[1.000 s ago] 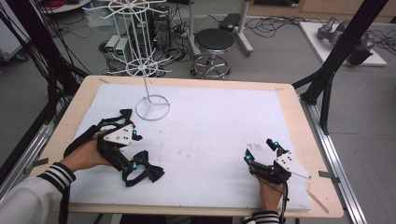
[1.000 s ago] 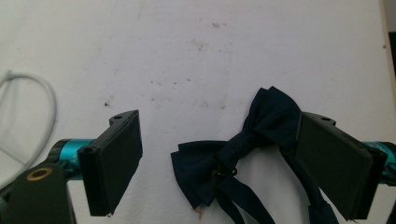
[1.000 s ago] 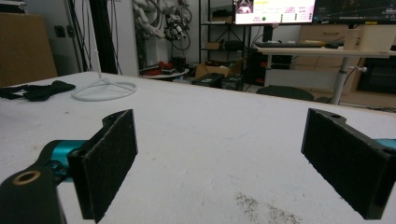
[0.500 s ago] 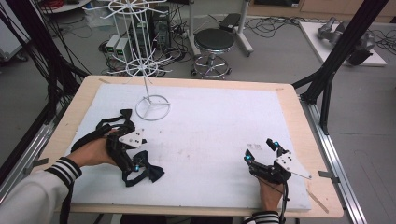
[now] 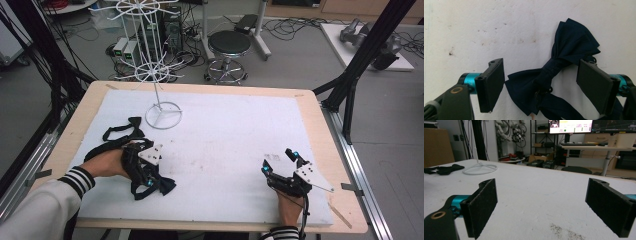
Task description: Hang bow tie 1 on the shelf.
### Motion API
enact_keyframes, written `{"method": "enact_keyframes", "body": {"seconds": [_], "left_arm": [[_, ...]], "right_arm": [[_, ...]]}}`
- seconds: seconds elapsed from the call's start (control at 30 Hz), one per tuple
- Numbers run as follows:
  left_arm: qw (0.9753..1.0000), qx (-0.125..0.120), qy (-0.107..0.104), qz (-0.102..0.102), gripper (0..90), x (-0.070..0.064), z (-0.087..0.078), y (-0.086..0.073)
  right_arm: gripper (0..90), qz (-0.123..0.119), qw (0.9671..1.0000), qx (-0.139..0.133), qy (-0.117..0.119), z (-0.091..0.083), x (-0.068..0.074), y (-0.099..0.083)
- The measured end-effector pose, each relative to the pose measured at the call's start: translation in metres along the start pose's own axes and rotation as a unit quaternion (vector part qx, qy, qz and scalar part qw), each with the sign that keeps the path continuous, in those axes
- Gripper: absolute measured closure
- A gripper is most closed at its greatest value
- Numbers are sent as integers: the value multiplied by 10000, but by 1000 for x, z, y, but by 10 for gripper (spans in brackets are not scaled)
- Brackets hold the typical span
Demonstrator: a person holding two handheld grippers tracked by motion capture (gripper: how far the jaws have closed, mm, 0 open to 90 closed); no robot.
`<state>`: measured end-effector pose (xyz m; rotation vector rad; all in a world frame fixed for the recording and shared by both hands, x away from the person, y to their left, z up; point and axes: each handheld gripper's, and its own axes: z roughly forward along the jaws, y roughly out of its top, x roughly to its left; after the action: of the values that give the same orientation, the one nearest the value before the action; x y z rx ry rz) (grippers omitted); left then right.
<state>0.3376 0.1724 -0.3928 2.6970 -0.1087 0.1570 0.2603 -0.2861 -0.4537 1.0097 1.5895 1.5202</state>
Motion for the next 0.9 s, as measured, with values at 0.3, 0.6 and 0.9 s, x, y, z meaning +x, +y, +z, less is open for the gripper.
{"method": "enact_keyframes", "body": {"seconds": [0.3,0.6,0.9], "left_arm": [[9999,90,0,79,271,1,0,-1],[9989,364,37,306,304,-1,8,2],[9978,456,16,484,357,-3,11,3]], "right_arm": [[100,17,10000,-10,-7,0,0,0],[100,13,10000,-23,-12,0,0,0],[99,14,10000,-25,-12,0,0,0]]}}
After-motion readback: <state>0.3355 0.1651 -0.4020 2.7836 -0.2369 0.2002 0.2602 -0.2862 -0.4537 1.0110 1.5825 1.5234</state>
